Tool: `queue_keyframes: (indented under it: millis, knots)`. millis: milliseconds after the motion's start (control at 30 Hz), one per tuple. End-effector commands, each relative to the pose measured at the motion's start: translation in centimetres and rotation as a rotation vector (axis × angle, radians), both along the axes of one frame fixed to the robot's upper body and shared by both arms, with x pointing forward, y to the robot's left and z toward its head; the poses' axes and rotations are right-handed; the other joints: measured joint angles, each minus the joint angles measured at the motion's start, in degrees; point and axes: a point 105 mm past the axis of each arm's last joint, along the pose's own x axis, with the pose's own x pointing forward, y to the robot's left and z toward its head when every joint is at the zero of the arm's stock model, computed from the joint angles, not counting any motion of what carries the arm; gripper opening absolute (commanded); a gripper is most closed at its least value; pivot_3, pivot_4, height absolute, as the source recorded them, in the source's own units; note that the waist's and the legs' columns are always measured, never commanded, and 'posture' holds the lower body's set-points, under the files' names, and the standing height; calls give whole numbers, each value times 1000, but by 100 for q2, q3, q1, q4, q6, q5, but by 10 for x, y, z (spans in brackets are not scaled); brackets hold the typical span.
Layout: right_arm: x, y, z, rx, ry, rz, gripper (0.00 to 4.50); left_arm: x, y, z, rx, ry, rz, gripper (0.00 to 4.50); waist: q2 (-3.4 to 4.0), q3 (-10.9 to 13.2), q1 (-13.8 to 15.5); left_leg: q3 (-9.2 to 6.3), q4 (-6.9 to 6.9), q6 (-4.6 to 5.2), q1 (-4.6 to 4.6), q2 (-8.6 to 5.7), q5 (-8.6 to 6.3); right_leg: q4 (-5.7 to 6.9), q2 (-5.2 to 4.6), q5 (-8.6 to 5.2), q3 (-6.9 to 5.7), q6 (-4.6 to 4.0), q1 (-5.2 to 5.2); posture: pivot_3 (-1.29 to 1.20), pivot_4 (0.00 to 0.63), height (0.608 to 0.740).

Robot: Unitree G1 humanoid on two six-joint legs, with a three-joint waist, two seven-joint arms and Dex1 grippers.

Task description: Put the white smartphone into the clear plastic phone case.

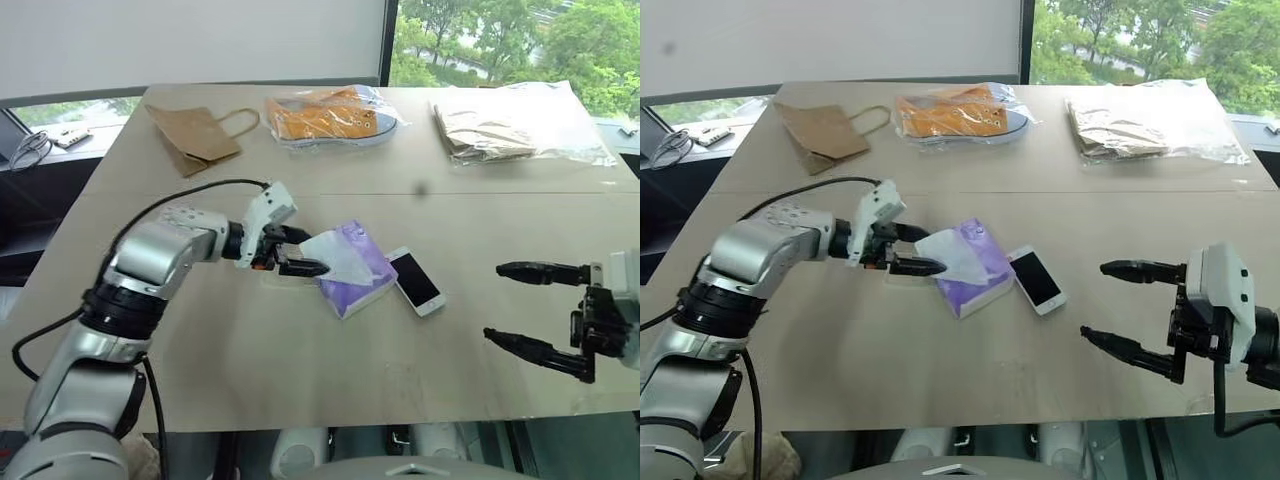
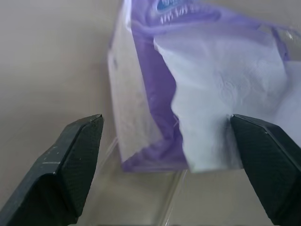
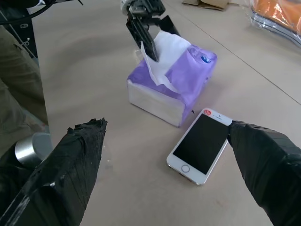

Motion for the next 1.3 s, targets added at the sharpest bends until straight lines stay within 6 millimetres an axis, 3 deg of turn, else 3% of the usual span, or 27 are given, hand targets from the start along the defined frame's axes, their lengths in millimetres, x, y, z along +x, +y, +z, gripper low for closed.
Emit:
queue_keyframes:
  millis: [33, 100, 167, 200, 233, 300, 400, 600, 733, 900, 967, 1100, 1200, 1267, 1300]
  knots:
    - [-6, 0, 4, -33, -61, -15, 4500, 3, -5, -4, 22, -30, -49, 2768, -2, -2, 3, 0, 0, 0, 0, 0, 0, 1, 0, 0, 1, 0, 0, 0, 150, 740]
    - [-9, 0, 2, -33, -59, -20, 4500, 3, -6, -4, 8, -28, -52, 1771, 0, -3, 1, -1, 0, 0, 1, 0, 0, 2, -1, 1, 1, -1, 1, 0, 150, 740]
    - [-11, 0, 0, -33, -55, -21, 4500, 3, -6, -3, -8, -29, -48, 1150, -2, -4, -5, 0, 0, 0, 2, 0, 0, 2, -3, 1, 2, 0, 1, 0, 150, 740]
    - [-12, 1, -1, -33, -54, -21, 4500, 3, -6, -3, -14, -31, -43, 541, -2, -4, -7, -1, 2, 0, 2, 0, 0, 3, -3, 1, 1, 0, 1, 0, 150, 740]
    - [-12, 1, -1, -33, -52, -19, 4500, 3, -5, 0, -31, -35, -35, 209, -1, -4, -10, -1, 2, 0, 2, 0, 0, 4, -3, 1, 1, 0, 1, 0, 150, 740]
    - [-13, 2, -2, -32, -52, -13, 4500, 1, -3, 8, -84, -35, -12, 38, -1, -4, -32, -1, 2, 1, 4, 1, 0, 4, -3, 0, 2, 1, 1, 0, 150, 740]
    - [-11, 3, -3, -27, -58, -1, 4500, 0, 6, 25, -190, -35, 53, 18, -2, -4, -41, -2, 2, 0, 5, 3, 0, 7, -3, 1, 1, 1, 0, 0, 150, 740]
    - [-5, 7, -6, -12, -55, 44, 4500, 11, 48, 65, -424, -37, 360, 9, -7, 0, -40, -8, 5, 0, 4, 5, 0, 9, -6, 0, -3, 3, 1, 0, 150, 740]
    - [2, 10, -6, 0, -58, 80, 4500, 19, 87, 75, -485, -79, 622, 9, -8, 0, -41, -7, 6, 0, 4, 2, 0, 9, -8, 1, -3, 4, 3, 0, 150, 740]
    - [9, 13, -6, 11, -74, 114, 4500, 15, 165, 61, -435, -150, 1079, 8, -10, 1, -54, -4, 5, -2, 9, 4, 1, 11, -9, 7, 2, -6, 2, 0, 150, 740]
    - [10, 14, -6, 12, -83, 121, 4500, 6, 184, 49, -399, -155, 1201, 8, -10, 1, -45, -5, 5, -4, 9, 5, 2, 12, -11, 12, -1, -14, 2, 0, 150, 740]
    - [13, 16, -7, 20, -91, 125, 4500, -9, 209, 27, -312, -215, 1357, 5, -17, -2, -21, -3, 5, -7, 7, 3, 3, 11, -40, 14, -4, -18, 3, 0, 150, 740]
    - [19, 17, -7, 32, -106, 107, 4500, -15, 212, 14, -294, -222, 1368, 5, -31, -11, 1, -8, 6, -6, 9, 1, 2, 11, -52, 14, -14, -22, 9, 0, 150, 740]
    - [23, 17, -6, 42, -104, 86, 4500, -16, 209, 17, -331, -233, 1342, 1083, -30, -11, -15, -7, 6, -5, 16, 2, 1, 12, -55, 3, -12, -45, 11, 0, 150, 740]
    - [26, 17, -5, 48, -101, 71, 4500, -18, 209, 19, -349, -236, 1339, 1083, -30, -11, -25, -7, 6, -5, 16, 2, 1, 12, -56, 3, -12, -46, 11, 0, 150, 740]
